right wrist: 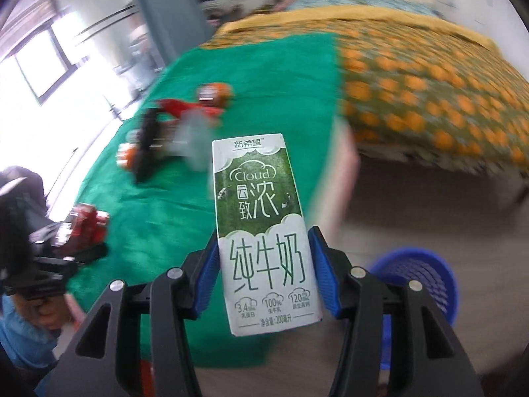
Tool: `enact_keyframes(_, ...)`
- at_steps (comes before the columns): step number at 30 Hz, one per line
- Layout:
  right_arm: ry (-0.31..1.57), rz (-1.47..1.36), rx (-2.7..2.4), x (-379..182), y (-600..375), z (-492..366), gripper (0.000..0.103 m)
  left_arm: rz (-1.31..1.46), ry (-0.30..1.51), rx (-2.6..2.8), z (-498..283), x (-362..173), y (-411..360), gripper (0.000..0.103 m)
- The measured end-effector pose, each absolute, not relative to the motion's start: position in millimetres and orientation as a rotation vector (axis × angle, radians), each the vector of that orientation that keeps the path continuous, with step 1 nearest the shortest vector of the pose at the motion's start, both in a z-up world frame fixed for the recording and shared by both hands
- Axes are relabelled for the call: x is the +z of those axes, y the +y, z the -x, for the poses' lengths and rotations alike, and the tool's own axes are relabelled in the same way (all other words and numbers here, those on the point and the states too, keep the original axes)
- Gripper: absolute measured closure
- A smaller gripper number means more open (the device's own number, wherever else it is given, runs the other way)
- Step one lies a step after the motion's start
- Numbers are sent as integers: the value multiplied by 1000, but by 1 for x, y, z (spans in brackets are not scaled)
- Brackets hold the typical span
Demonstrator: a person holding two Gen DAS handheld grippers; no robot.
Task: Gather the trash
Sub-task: 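Carry can and carton over the blue wastebasket and open both tools, then move both tools back over the table toward the remaining trash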
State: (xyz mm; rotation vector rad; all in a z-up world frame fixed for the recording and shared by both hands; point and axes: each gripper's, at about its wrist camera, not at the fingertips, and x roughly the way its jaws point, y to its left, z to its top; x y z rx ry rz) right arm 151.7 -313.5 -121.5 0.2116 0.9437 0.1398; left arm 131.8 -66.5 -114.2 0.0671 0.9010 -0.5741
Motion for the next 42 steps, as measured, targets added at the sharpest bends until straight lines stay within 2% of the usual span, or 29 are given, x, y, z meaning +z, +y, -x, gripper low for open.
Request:
enact_keyframes(8,982,-213,-46,-158,-396,-123,52,-133,925,-689,-124,-116,-174,40)
enact_keyframes(14,1055,-283,-186,-207,-472,-115,52,-205,974,-804,-109,-135,-269,40)
enact_keyframes(23,1103,-457,-249,-260,-541,-106,50,-257,1085,-850,-125,-224,-385,39)
enact_keyframes(25,1103,-501,-247,-271,-553,-108,37,-252,1090,-870,-130,-248,-405,38)
enact_keyframes(26,1094,-537,-250,-278,-561,-108,27,-250,1099,-875,-134,-257,-411,24)
enact_keyframes(27,1092,-548,-264,-280,-565,-106,26,-255,1108,-856,-138,-267,-419,19)
enact_keyframes(31,1064,-562,-295,-273,-577,-104,26,-233,1123,-828,-141,-273,-420,18)
enact_keyframes(34,1005,-560,-299,-250,-576,-101,26,-223,1077,-852,-125,-250,-403,16)
enact_keyframes(36,962,-530,-308,-231,-568,-102,20,-215,1040,-871,-112,-230,-391,14)
enact_keyframes(42,822,-415,-297,-176,-519,-106,13,-155,967,-874,-79,-170,-320,9)
